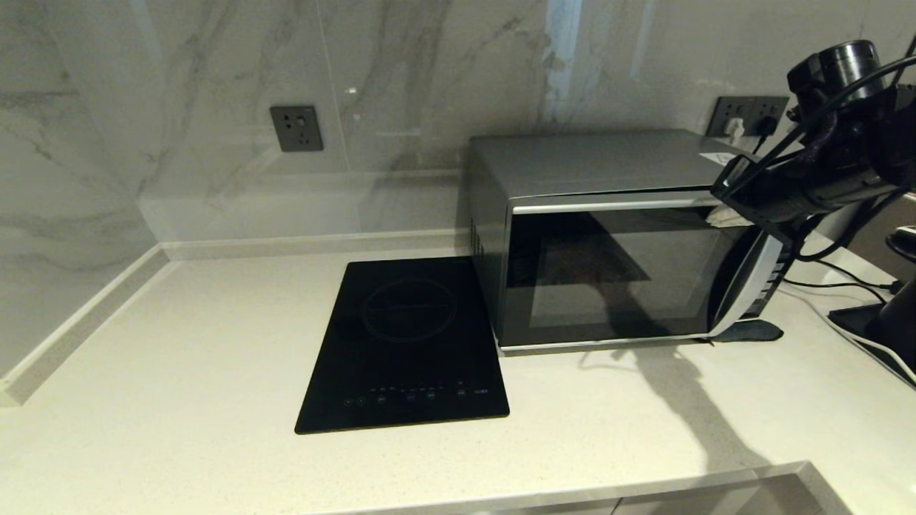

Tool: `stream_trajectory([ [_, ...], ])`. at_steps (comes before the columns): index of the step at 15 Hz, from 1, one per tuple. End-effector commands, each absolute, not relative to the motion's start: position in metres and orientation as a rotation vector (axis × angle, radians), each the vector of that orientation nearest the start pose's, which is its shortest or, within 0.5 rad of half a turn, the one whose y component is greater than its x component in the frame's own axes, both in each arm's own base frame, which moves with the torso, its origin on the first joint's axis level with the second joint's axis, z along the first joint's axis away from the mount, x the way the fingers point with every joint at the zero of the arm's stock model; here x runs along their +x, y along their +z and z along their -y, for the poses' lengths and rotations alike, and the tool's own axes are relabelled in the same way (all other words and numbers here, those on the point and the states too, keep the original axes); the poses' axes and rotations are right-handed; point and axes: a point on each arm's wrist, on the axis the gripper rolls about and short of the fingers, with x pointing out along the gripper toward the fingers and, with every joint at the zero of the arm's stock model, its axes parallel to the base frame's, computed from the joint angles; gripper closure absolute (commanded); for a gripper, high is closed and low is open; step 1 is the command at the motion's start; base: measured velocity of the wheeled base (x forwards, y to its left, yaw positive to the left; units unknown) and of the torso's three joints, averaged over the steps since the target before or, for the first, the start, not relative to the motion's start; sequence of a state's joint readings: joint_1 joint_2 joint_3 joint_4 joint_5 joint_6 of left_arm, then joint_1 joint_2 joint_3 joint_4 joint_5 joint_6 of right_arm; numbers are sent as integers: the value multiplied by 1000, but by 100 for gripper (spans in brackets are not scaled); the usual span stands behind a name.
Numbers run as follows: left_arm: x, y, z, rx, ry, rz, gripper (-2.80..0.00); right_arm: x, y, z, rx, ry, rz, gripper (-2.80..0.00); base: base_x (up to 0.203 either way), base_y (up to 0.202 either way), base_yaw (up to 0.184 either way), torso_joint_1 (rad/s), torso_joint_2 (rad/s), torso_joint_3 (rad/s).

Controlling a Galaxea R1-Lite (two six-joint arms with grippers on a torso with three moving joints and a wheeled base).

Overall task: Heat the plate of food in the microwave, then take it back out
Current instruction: Close the microwave oven, then open the microwave oven

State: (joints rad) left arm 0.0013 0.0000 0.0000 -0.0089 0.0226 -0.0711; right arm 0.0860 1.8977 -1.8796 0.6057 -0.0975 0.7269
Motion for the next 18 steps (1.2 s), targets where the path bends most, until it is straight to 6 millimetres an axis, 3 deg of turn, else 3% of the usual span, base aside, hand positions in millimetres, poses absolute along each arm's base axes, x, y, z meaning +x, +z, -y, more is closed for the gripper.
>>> stream_trajectory([
  [1, -23, 76, 0, -72, 24, 9, 0, 367, 289, -22, 649, -255, -585, 0, 0, 0, 0, 0, 0, 0],
  [6, -23, 76, 0, -72, 24, 9, 0, 377, 290, -20, 661, -236, -541, 0, 0, 0, 0, 0, 0, 0],
  [11, -23, 76, 0, -72, 24, 9, 0, 371, 297, -20, 670, -216, -533, 0, 0, 0, 0, 0, 0, 0],
  [13, -23, 76, 0, -72, 24, 9, 0, 353, 304, -18, 674, -213, -533, 0, 0, 0, 0, 0, 0, 0],
  [18, -23, 76, 0, -72, 24, 9, 0, 279, 340, 0, 627, -175, -478, 0, 0, 0, 0, 0, 0, 0],
])
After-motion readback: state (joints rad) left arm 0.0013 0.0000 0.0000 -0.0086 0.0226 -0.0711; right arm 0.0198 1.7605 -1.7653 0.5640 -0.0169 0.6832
